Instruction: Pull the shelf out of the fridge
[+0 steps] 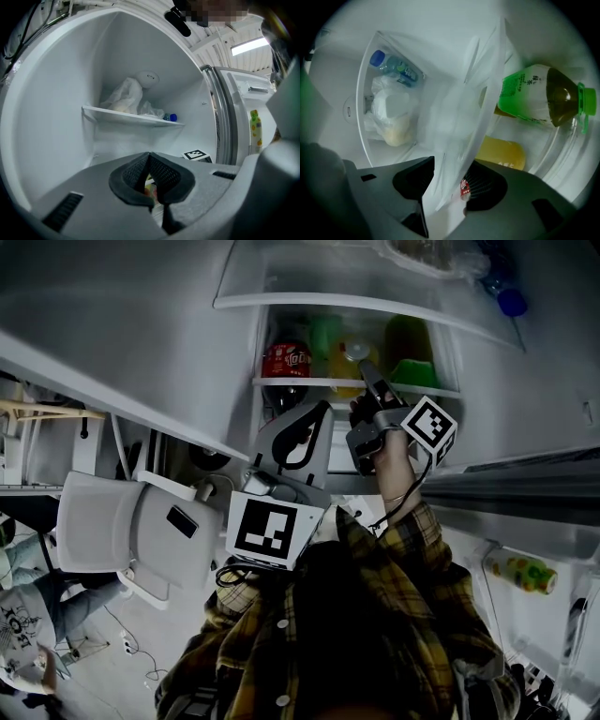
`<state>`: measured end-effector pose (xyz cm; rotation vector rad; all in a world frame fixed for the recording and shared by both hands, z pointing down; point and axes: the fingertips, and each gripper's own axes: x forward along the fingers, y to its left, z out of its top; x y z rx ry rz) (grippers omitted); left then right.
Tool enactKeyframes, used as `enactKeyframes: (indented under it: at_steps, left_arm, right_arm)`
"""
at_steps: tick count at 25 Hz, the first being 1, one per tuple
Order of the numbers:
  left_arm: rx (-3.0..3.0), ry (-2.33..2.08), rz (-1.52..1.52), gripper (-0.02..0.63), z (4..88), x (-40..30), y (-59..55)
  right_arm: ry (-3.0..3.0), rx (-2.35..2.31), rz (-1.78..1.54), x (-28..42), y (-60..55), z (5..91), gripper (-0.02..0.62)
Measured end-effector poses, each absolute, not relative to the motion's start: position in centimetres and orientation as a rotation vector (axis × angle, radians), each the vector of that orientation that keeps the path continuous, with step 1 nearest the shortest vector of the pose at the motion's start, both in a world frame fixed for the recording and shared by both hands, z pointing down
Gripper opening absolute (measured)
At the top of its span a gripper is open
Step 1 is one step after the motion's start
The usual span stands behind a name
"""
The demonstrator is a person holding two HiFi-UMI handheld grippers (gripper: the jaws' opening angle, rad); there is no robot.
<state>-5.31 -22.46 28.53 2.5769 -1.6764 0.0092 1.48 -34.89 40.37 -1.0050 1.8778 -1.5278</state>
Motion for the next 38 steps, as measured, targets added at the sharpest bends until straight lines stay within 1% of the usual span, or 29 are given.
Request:
enactKeyframes:
  at_steps: [5,7,8,12,13,22,38]
  left_arm:
    - [2.581,-1.677,0.020,0.003,28.6,-5.2,-22.5]
    - [2.588,-1.673,0.023,0.003,28.6,-5.0,-22.5]
    - [2.593,-1.671,0.026,0.003,28.6,-4.9,-22.6]
    - [2.606,-1.666,0.027,0.003,28.5,-4.5,-22.7]
    - [2.608,-1.666,0.027,0.003,28.5,-4.5,-22.7]
    - [2.608,-1.668,0.029,0.003,28.5,-4.6,-22.3]
    - [2.628,-1.675,0.025,0.003,27.9,-4.6,-21.5]
  right_arm:
    - [1.832,-1.018,-1.513,2.2,-36.1,40.1,0.208]
    - [1.818,-1.028,-1.522,2.3,-36.4,40.1,0.186]
    - [1.808,-1.038,-1.532,2.3,-36.4,40.4,0.168]
    - [1.767,-1.093,-1.559,2.6,-36.6,41.5,0.060]
    - [1.754,-1.093,-1.563,2.7,-36.6,41.5,0.052]
    - [1.639,-1.050,-1.608,2.6,-36.5,41.7,0.033]
    - [1.618,-0.986,-1.613,2.1,-34.9,41.0,0.026]
